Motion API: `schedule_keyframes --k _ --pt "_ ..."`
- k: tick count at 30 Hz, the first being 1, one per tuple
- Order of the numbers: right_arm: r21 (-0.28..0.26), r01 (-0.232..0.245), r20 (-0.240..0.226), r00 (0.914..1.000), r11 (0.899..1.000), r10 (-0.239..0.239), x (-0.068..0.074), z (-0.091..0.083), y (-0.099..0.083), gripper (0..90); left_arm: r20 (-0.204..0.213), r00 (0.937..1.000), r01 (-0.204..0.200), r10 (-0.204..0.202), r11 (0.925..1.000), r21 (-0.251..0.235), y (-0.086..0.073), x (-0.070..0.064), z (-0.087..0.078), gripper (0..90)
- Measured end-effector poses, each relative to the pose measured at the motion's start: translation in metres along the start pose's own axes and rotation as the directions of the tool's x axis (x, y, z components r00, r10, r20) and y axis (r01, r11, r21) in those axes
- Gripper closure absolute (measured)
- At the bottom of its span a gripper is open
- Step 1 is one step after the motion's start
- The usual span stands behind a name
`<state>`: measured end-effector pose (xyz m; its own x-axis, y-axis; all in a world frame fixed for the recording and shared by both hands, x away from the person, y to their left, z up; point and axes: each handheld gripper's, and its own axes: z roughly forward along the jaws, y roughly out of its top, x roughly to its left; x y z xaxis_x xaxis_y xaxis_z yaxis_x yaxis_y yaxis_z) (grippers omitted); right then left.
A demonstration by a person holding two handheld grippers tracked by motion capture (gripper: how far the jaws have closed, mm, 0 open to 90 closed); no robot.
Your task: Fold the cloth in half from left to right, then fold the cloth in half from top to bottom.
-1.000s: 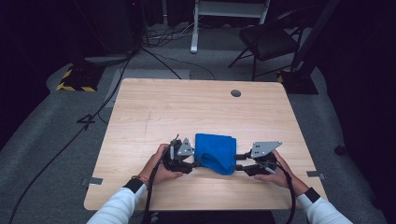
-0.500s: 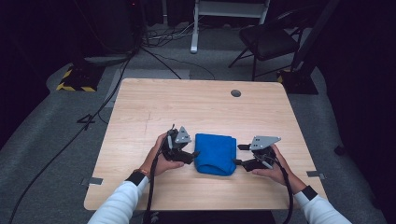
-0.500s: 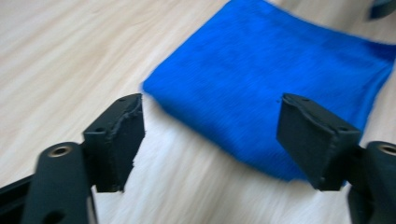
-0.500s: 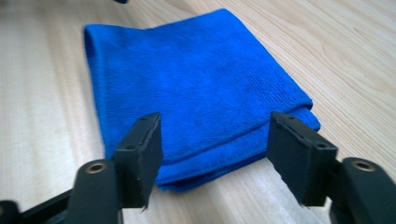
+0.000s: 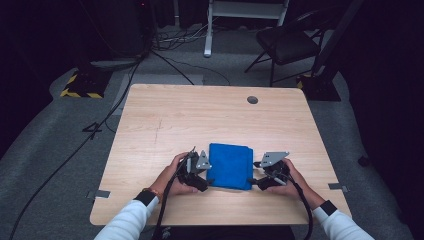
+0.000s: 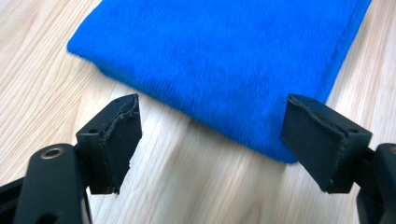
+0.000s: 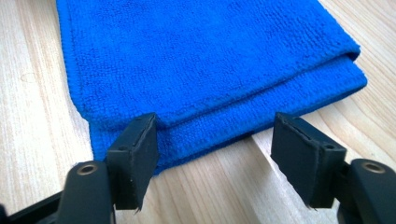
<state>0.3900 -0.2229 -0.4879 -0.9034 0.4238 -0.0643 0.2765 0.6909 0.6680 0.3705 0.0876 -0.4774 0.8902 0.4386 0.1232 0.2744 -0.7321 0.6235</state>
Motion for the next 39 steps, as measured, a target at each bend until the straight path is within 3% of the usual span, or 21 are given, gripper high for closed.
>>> schedule_keyframes --k 6,12,19,23,24,25,27,30,31,32,33,34,39 --pt "-0.043 -0.011 0.011 0.9999 0.999 0.012 -0.001 -0.016 -0.003 30.9 -0.016 0.9985 0.053 -0.053 0.9984 -0.022 -0.016 0.007 -0.017 18.8" --pt "-0.066 -0.033 0.032 0.9989 0.997 0.035 -0.006 -0.032 -0.013 30.3 -0.048 0.9964 0.071 -0.070 0.9975 0.008 -0.035 0.011 -0.029 17.8" --pt "-0.082 -0.070 0.119 0.9896 0.994 0.080 -0.020 -0.059 -0.042 29.8 -0.079 0.9921 0.101 -0.098 0.9944 0.032 -0.060 0.014 -0.040 17.4" --pt "-0.082 -0.109 0.171 0.9778 0.991 0.121 -0.030 -0.075 -0.065 29.5 -0.097 0.9883 0.121 -0.117 0.9921 0.033 -0.074 0.013 -0.048 17.4" --pt "-0.090 -0.137 0.191 0.9698 0.986 0.152 -0.034 -0.083 -0.075 29.5 -0.101 0.9868 0.130 -0.126 0.9910 0.031 -0.077 0.013 -0.050 17.4" --pt "-0.090 -0.137 0.191 0.9698 0.986 0.152 -0.034 -0.083 -0.075 29.5 -0.105 0.9859 0.135 -0.131 0.9904 0.032 -0.081 0.014 -0.053 17.4" --pt "-0.100 -0.169 0.207 0.9603 0.981 0.187 -0.037 -0.094 -0.090 29.2 -0.117 0.9834 0.143 -0.139 0.9891 0.034 -0.087 0.015 -0.057 17.4" --pt "-0.107 -0.184 0.219 0.9542 0.977 0.204 -0.037 -0.100 -0.099 29.0 -0.134 0.9776 0.168 -0.163 0.9855 0.025 -0.095 0.017 -0.063 17.4" --pt "-0.111 -0.202 0.231 0.9471 0.973 0.223 -0.038 -0.105 -0.107 28.8 -0.147 0.9738 0.179 -0.173 0.9836 0.025 -0.100 0.017 -0.066 17.5" --pt "-0.111 -0.202 0.231 0.9471 0.973 0.223 -0.038 -0.105 -0.107 28.8 -0.147 0.9738 0.179 -0.173 0.9836 0.025 -0.100 0.017 -0.066 17.5" --pt "-0.117 -0.221 0.238 0.9401 0.968 0.244 -0.039 -0.111 -0.115 28.3 -0.156 0.9723 0.180 -0.174 0.9834 0.024 -0.102 0.018 -0.068 17.5" --pt "-0.117 -0.221 0.238 0.9401 0.968 0.244 -0.039 -0.111 -0.115 28.3 -0.164 0.9706 0.182 -0.176 0.9829 0.023 -0.104 0.018 -0.070 17.5" --pt "-0.131 -0.269 0.261 0.9192 0.954 0.295 -0.040 -0.120 -0.134 26.5 -0.182 0.9594 0.223 -0.216 0.9747 0.019 -0.118 0.025 -0.075 17.6"
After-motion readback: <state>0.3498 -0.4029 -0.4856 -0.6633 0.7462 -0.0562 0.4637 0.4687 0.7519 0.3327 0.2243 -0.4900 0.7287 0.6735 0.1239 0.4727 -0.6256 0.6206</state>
